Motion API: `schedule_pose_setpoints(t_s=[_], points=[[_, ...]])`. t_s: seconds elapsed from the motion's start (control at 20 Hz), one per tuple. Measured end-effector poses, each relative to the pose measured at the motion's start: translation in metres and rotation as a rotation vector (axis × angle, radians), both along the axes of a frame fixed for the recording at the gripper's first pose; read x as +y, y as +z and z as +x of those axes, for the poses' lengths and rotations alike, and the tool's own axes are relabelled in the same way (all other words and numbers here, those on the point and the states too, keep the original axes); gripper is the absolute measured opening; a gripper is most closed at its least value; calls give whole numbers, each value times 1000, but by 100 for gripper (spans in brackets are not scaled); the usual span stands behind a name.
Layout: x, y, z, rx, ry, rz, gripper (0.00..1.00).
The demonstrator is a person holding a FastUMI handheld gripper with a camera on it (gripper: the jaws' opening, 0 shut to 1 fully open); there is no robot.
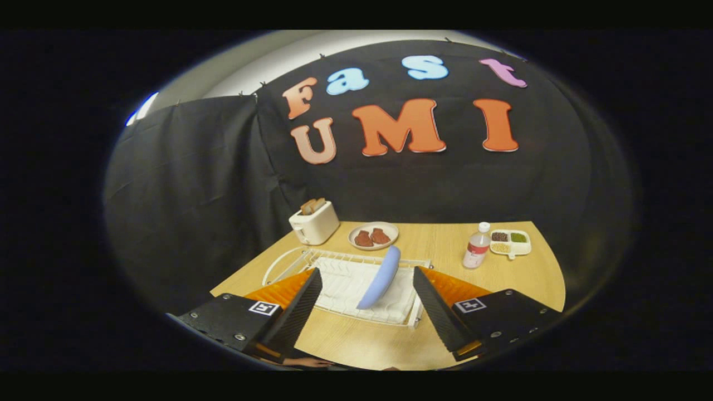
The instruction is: Take the plate from the dish rack, then take the spoon from the basket and place it into the plate.
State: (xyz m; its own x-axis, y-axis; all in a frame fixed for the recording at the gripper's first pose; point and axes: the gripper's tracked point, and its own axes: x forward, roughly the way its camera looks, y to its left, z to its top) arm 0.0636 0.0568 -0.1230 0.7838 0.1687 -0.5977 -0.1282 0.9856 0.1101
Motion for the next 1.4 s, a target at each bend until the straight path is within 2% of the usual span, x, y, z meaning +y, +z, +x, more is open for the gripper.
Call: schedule_pose_setpoints(t_s=[0.15, 0.4, 0.75, 0.9, 1.2, 1.4], points=[[-1, -24, 15, 122, -23, 4, 96], [6, -79, 26, 347, -46, 47, 84], [0, -125, 59, 477, -131, 18, 72], [-4, -143, 70, 510, -174, -7, 63], [-1, -179, 69, 591, -207, -112, 43], [-3, -182, 70, 584, -228, -190, 40]])
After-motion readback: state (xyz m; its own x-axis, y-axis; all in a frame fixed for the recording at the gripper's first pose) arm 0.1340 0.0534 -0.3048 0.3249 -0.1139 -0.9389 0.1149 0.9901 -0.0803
